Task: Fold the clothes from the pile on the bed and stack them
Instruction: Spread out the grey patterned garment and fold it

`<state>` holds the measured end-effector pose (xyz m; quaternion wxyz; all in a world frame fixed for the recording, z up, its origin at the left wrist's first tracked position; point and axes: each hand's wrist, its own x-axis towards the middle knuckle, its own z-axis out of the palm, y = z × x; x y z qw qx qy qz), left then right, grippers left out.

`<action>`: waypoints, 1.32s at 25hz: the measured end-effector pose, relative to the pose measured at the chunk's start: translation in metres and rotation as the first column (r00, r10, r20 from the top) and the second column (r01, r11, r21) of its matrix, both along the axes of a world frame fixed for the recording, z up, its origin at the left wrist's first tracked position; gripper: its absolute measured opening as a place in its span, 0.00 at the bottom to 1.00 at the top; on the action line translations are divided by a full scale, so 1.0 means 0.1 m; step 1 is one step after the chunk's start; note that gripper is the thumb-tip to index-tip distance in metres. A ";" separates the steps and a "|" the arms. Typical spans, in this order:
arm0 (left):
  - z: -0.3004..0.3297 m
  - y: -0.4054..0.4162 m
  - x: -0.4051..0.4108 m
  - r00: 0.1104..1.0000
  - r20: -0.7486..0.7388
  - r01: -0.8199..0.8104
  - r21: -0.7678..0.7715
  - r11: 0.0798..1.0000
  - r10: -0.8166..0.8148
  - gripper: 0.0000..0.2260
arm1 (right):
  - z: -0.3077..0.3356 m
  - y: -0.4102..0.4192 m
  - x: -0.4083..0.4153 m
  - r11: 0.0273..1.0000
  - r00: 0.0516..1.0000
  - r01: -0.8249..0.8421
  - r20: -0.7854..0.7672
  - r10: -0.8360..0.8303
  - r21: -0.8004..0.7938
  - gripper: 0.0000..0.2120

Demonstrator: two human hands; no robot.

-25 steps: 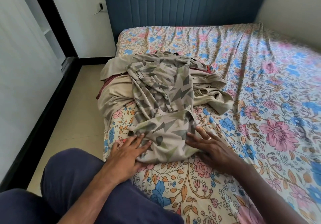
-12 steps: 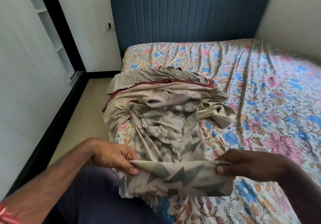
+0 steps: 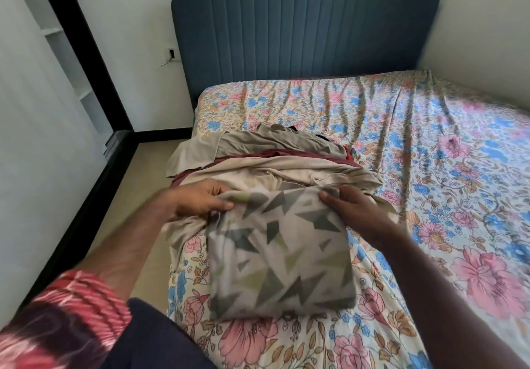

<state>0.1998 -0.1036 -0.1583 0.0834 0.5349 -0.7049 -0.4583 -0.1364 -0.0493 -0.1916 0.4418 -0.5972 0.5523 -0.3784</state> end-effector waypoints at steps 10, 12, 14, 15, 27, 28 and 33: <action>-0.87 -0.11 -0.32 0.877 0.297 -0.145 -0.584 0.799 0.377 0.39 | -0.62 -0.27 0.13 0.974 0.770 0.227 -0.612 -0.180 0.000 0.48; -0.84 -0.13 -0.37 0.865 0.359 -0.085 -0.583 0.808 0.350 0.34 | -0.61 -0.36 0.17 0.982 0.662 0.180 -0.745 -0.079 0.056 0.40; -0.77 -0.18 -0.38 0.847 0.440 -0.028 -0.522 0.852 0.298 0.30 | -0.58 -0.40 0.16 0.995 0.618 0.104 -0.782 -0.073 -0.011 0.35; -0.74 -0.21 -0.36 0.841 0.470 -0.004 -0.492 0.871 0.269 0.27 | -0.56 -0.37 0.14 0.996 0.659 0.047 -0.747 -0.087 -0.074 0.33; 0.28 0.16 -3.55 0.775 -0.466 0.168 -0.499 0.850 -0.427 0.18 | 0.67 2.05 -1.93 0.510 0.718 0.676 0.320 -0.618 -0.532 0.20; 0.32 0.20 -3.87 0.733 -0.525 0.165 -0.479 0.862 -0.432 0.17 | 0.79 2.28 -2.02 0.465 0.717 0.633 0.242 -0.654 -0.619 0.20; -0.18 0.27 -4.68 0.865 -0.253 0.284 -0.464 0.839 -0.432 0.15 | 0.18 2.60 -1.81 0.600 0.599 0.379 -0.307 -0.740 -0.704 0.08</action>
